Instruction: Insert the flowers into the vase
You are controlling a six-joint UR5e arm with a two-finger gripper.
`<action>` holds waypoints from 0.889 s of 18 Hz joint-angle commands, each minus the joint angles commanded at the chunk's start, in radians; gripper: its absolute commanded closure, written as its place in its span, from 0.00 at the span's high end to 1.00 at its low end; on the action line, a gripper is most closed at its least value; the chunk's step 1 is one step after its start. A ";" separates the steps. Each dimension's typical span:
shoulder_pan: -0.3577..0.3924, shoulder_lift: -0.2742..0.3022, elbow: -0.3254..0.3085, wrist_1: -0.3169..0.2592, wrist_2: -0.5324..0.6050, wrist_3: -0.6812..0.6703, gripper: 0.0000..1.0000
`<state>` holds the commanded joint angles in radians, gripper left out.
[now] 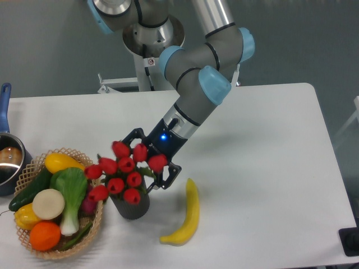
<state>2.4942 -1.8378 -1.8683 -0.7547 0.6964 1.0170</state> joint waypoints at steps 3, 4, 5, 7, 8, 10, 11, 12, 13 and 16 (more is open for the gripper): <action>0.008 0.003 -0.003 0.000 -0.003 0.000 1.00; 0.009 0.008 -0.006 -0.002 0.000 0.000 1.00; 0.012 0.024 -0.011 -0.003 0.003 0.002 1.00; 0.020 0.069 -0.023 -0.003 0.037 0.002 1.00; 0.025 0.090 -0.026 -0.005 0.091 0.003 1.00; 0.023 0.136 -0.026 -0.005 0.236 0.003 1.00; 0.023 0.152 -0.026 -0.005 0.280 0.003 1.00; 0.023 0.166 -0.026 -0.005 0.311 0.003 1.00; 0.023 0.190 -0.028 -0.006 0.345 0.003 1.00; 0.029 0.244 -0.015 -0.014 0.469 0.005 1.00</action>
<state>2.5234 -1.5939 -1.8838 -0.7685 1.1655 1.0216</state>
